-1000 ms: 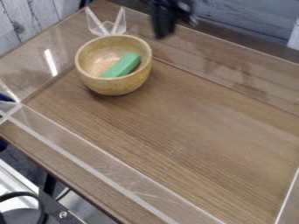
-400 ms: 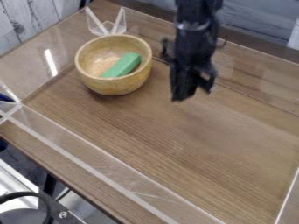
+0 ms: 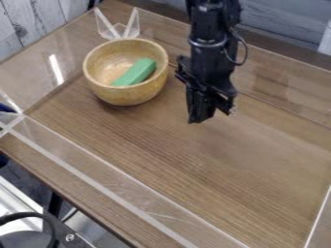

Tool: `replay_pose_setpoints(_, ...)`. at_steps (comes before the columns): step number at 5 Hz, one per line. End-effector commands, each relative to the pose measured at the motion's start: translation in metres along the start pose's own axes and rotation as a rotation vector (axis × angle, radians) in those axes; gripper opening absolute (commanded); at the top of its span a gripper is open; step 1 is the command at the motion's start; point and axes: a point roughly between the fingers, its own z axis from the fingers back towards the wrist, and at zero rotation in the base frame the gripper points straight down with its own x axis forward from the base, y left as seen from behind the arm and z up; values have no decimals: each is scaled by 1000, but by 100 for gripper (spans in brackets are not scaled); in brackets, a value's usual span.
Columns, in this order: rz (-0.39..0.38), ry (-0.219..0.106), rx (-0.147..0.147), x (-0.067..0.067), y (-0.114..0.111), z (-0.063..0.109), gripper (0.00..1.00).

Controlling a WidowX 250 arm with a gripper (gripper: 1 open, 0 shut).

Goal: Remove the green block from inside the brown bowl and put it on the table

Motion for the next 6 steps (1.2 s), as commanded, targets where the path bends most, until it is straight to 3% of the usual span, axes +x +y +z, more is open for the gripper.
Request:
replay_pose_setpoints(1, 47, -67, 11, 6, 13, 10, 0)
replay_pose_setpoints(3, 120, -85, -5, -1, 30, 0, 0)
replay_pose_setpoints(5, 111, -64, -30, 5, 17, -25, 0)
replay_pose_setpoints(6, 95, -36, -30, 3, 15, -26, 0)
